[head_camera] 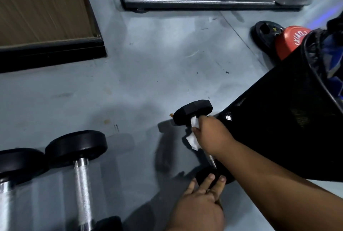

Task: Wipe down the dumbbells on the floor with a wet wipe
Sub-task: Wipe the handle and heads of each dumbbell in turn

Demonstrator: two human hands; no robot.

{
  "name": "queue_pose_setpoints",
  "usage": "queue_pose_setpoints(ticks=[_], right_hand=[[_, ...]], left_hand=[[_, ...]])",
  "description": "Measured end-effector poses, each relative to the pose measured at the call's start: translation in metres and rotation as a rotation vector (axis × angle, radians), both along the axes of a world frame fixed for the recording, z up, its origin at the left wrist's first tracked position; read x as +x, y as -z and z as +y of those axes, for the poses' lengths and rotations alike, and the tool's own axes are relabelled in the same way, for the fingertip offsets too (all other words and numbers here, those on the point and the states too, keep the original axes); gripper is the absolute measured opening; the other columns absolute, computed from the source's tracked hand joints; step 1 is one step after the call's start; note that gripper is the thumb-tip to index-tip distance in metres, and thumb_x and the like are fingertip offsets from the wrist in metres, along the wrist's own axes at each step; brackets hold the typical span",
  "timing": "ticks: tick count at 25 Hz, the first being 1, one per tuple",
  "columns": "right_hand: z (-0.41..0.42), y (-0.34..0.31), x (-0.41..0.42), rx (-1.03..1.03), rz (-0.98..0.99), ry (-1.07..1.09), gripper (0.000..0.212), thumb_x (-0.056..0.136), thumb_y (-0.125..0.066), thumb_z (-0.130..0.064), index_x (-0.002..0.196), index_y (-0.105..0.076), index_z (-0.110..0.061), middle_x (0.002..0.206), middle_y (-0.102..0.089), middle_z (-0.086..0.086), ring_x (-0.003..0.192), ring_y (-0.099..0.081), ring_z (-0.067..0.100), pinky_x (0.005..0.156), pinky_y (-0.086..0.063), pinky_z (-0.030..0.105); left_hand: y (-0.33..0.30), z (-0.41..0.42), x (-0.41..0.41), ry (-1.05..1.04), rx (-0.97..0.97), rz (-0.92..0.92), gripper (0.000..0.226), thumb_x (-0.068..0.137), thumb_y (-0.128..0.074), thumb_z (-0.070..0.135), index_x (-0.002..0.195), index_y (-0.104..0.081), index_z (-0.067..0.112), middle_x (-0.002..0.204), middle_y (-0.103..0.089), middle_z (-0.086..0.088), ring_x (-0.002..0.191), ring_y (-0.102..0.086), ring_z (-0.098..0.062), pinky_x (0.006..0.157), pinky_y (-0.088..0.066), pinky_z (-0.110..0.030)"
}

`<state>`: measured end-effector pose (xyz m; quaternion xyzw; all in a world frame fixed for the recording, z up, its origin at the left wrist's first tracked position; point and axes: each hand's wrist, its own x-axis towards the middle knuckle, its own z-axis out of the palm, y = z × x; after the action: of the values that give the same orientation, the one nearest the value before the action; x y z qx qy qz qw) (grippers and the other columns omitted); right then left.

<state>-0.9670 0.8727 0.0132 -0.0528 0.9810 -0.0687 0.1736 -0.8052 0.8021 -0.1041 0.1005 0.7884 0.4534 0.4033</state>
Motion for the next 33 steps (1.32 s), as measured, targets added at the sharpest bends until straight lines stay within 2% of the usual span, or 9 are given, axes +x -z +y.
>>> queue_pose_setpoints(ticks=[2,5,9,11,14,16,20,28,33], right_hand=[[0.008,-0.001,0.017,-0.062,-0.020,-0.001,0.017,0.096,-0.061,-0.027,0.107,-0.053,-0.016,0.105,-0.059,0.011,0.095,-0.062,0.032,0.079,-0.048,0.036],[0.026,-0.014,0.045,-0.042,-0.136,-0.054,0.020,0.097,-0.060,-0.028,0.113,-0.055,-0.017,0.105,-0.064,0.008,0.095,-0.065,0.027,0.077,-0.049,0.033],[0.016,-0.018,0.026,-0.015,-0.201,-0.050,0.012,0.095,-0.063,-0.023,0.099,-0.057,-0.013,0.095,-0.067,0.009,0.090,-0.068,0.029,0.069,-0.044,0.029],[0.004,-0.012,0.004,-0.036,-0.103,0.002,0.009,0.097,-0.060,-0.021,0.097,-0.054,-0.014,0.098,-0.066,0.011,0.094,-0.066,0.032,0.069,-0.039,0.028],[0.002,-0.005,-0.004,0.016,-0.065,-0.003,0.008,0.099,-0.056,-0.020,0.098,-0.051,-0.013,0.104,-0.066,0.015,0.095,-0.065,0.034,0.071,-0.039,0.030],[0.014,-0.013,0.017,0.139,-0.168,-0.182,0.007,0.099,-0.056,-0.019,0.104,-0.055,-0.015,0.104,-0.067,0.011,0.090,-0.066,0.027,0.069,-0.041,0.028],[0.024,-0.029,0.037,0.265,-0.373,-0.302,0.019,0.100,-0.058,-0.026,0.112,-0.059,-0.011,0.095,-0.066,0.004,0.071,-0.057,0.011,0.055,-0.036,0.015],[0.002,-0.016,0.010,-0.073,-0.042,-0.029,0.011,0.098,-0.061,-0.021,0.093,-0.058,-0.011,0.098,-0.066,0.015,0.090,-0.064,0.031,0.069,-0.038,0.031],[0.012,-0.033,0.051,0.210,-0.208,-0.253,0.009,0.098,-0.058,-0.024,0.094,-0.059,-0.017,0.093,-0.067,0.006,0.084,-0.066,0.022,0.067,-0.046,0.028]], left_hand=[[-0.053,-0.008,-0.017,-0.083,-0.054,0.045,0.058,0.072,-0.025,0.057,0.123,-0.026,0.086,0.133,-0.056,0.037,0.123,-0.060,-0.004,0.110,-0.040,-0.022],[-0.081,-0.017,-0.011,-0.337,0.052,0.441,0.057,0.092,-0.011,0.047,0.136,0.013,0.075,0.164,-0.013,0.027,0.154,-0.013,-0.007,0.124,-0.001,-0.027],[-0.072,-0.007,0.002,-0.219,-0.118,0.439,0.073,0.069,-0.014,0.057,0.122,0.029,0.080,0.149,-0.036,0.038,0.138,-0.048,-0.008,0.114,-0.011,-0.012],[-0.081,-0.011,-0.001,-0.140,-0.061,0.364,0.085,0.076,-0.032,0.053,0.143,0.019,0.064,0.133,-0.052,0.042,0.117,-0.064,0.000,0.100,-0.037,-0.007],[-0.092,-0.026,-0.030,-0.190,-0.048,0.299,0.059,0.107,-0.028,0.038,0.148,0.008,0.060,0.163,-0.012,0.029,0.154,-0.012,-0.007,0.118,-0.002,-0.019],[-0.104,-0.019,-0.013,0.011,-0.056,0.371,0.052,0.105,-0.013,0.044,0.153,0.004,0.054,0.166,0.001,0.022,0.154,0.005,-0.006,0.120,0.011,-0.026],[-0.113,-0.019,-0.011,0.058,-0.090,0.277,0.056,0.110,-0.026,0.030,0.158,0.001,0.042,0.168,0.004,0.015,0.153,0.007,-0.003,0.117,0.014,-0.024],[-0.142,-0.032,-0.009,0.106,-0.118,0.404,0.055,0.111,-0.029,0.029,0.160,-0.006,0.041,0.167,0.008,0.016,0.153,0.001,-0.007,0.109,0.015,-0.016],[-0.134,-0.065,0.008,0.426,-0.301,0.720,0.049,0.109,-0.029,0.027,0.158,-0.029,0.019,0.169,-0.012,-0.002,0.155,-0.009,-0.022,0.124,-0.004,-0.039]])
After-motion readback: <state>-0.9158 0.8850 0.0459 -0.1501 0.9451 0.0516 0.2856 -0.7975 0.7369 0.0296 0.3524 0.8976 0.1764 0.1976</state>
